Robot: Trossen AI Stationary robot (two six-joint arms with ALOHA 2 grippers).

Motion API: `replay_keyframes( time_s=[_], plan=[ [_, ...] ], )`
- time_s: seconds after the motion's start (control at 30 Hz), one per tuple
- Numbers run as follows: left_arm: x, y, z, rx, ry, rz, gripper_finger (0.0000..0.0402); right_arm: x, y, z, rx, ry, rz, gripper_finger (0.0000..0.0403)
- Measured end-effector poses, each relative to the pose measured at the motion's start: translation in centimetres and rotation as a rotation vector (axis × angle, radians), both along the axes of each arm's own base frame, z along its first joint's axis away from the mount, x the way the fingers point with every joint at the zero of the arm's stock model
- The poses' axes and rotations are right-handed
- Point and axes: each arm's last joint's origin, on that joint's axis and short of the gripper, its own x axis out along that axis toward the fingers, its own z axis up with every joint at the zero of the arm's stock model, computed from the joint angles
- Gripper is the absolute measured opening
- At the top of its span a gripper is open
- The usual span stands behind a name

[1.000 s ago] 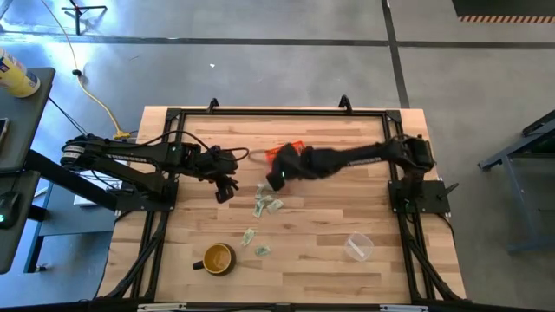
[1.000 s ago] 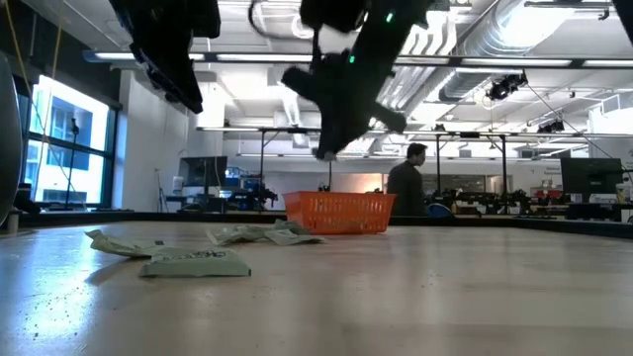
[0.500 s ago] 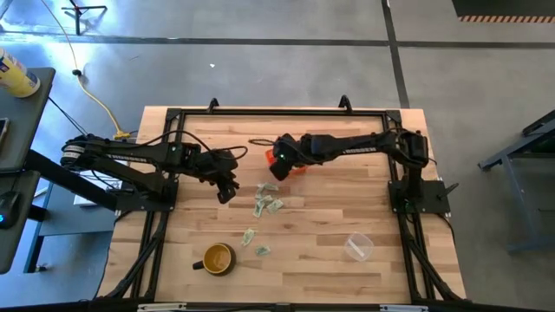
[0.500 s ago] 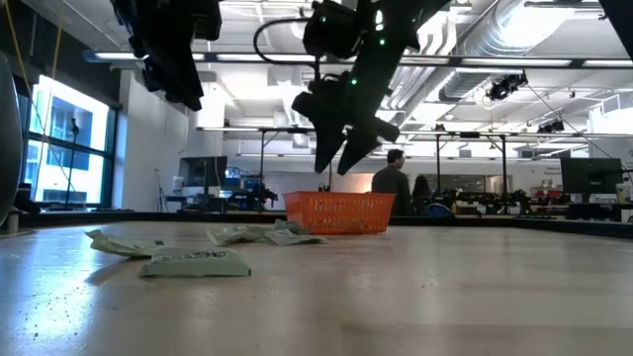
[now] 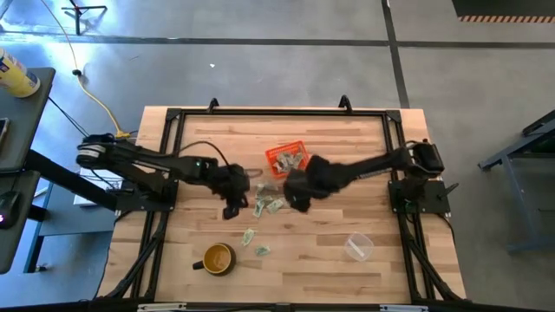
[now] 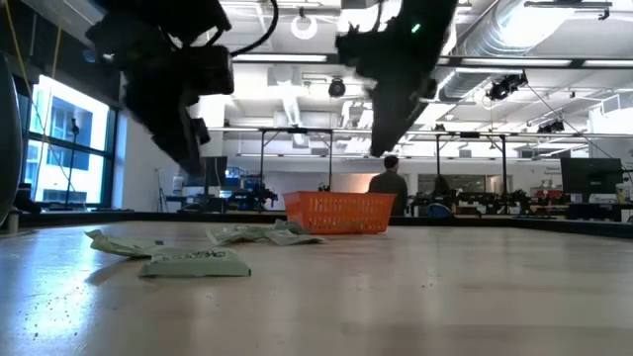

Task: Pick and place items into bin
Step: Put the white stevia packet into the orange bin

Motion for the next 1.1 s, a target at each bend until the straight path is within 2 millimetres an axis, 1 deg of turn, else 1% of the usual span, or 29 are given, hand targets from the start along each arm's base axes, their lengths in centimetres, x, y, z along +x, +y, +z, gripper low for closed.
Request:
replay_keyframes(
  time_s=[0.1,0.13,0.2,0.23,0.3,0.53,0.63,0.7,0.9,1.0,1.1],
  plan=[
    [0.5,-0.8,-0.5,0.023,-0.022,-0.094,0.0191,-0.6,2.3,-0.3,0.015,0.026,0.129,0.0263],
    [0.6,-0.8,-0.5,0.034,-0.041,-0.107,0.0191,-0.8,2.8,-0.5,0.024,0.04,0.158,0.0263],
    [1.1,-0.6,-0.4,0.075,-0.071,-0.095,0.0191,-1.1,3.2,-1.0,0.032,0.051,0.16,0.0263],
    [1.2,-0.4,-0.6,0.091,-0.069,-0.063,0.0191,-1.3,3.3,-1.3,0.036,0.052,0.144,0.0263],
    [1.5,0.1,-1.1,0.058,-0.043,0.036,0.0191,-1.6,3.2,-1.9,0.048,0.052,0.093,0.0263],
    [2.4,2.3,-3.6,-0.026,0.081,0.461,0.0191,-2.2,3.7,-2.7,0.061,0.01,-0.06,0.0263],
    [3.1,3.2,-4.0,-0.094,0.105,0.603,0.0191,-2.4,4.1,-2.8,0.052,-0.011,-0.106,0.0263],
    [3.8,3.5,-4.1,-0.102,0.107,0.657,0.0191,-2.4,4.3,-2.8,0.043,-0.029,-0.125,0.0263],
    [5.7,3.3,-2.9,-0.014,0.06,0.689,0.0191,-2.6,4.7,-2.7,0.044,-0.058,-0.18,0.0264],
    [6.4,3.1,-3.1,0.013,0.093,0.691,0.0191,-2.8,4.9,-2.7,0.034,-0.057,-0.194,0.0264],
    [6.5,3.0,-4.0,0.02,0.159,0.685,0.0191,-3.0,5.0,-2.8,0.027,-0.043,-0.201,0.0264]
  ],
)
